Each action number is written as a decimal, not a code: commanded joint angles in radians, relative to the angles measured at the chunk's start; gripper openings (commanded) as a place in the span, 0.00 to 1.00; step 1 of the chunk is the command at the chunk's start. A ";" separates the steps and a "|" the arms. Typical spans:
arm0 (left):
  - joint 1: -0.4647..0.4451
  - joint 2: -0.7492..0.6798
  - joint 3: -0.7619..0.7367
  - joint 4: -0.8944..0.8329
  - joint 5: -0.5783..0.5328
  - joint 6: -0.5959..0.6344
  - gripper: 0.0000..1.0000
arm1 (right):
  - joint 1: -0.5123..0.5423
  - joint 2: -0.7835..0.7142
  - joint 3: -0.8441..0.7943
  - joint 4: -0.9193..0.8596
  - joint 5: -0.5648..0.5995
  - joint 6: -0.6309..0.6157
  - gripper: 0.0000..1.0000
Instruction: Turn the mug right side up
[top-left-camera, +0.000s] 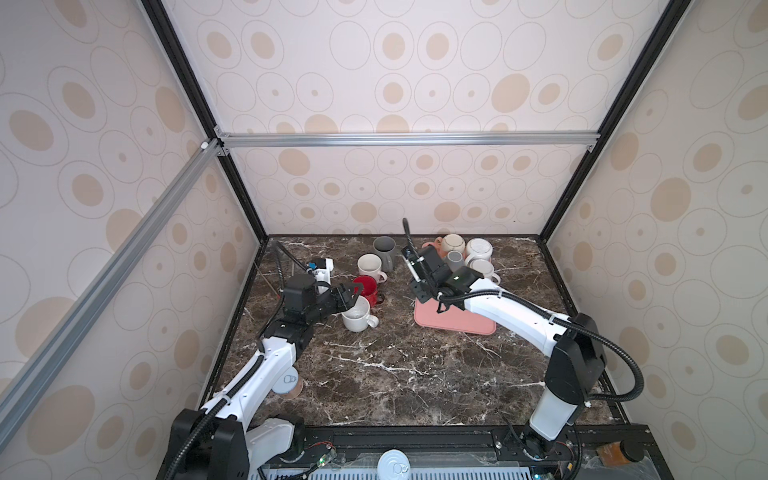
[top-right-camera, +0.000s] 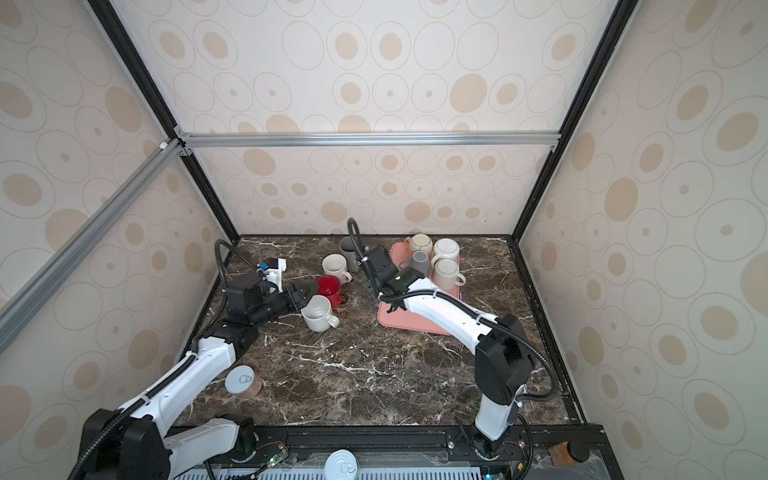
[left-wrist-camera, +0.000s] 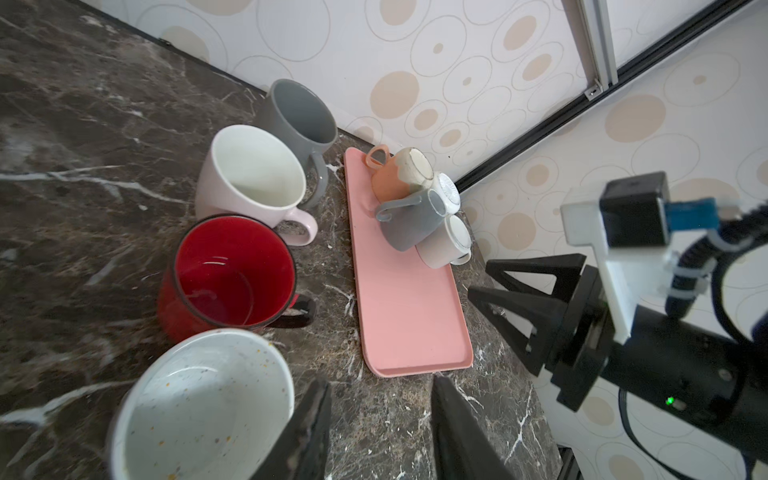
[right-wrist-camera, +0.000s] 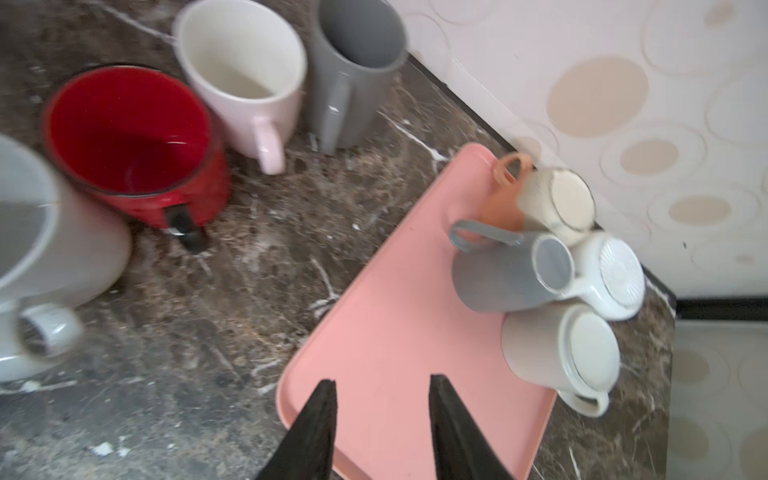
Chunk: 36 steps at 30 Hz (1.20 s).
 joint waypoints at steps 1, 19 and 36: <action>-0.061 0.047 0.076 -0.004 -0.048 0.054 0.40 | -0.135 -0.089 -0.068 -0.030 -0.081 0.152 0.40; -0.386 0.518 0.454 -0.089 -0.152 0.225 0.40 | -0.617 0.126 0.035 0.054 -0.318 0.339 0.62; -0.386 0.662 0.565 -0.141 -0.139 0.286 0.43 | -0.651 0.399 0.265 0.032 -0.597 0.154 0.61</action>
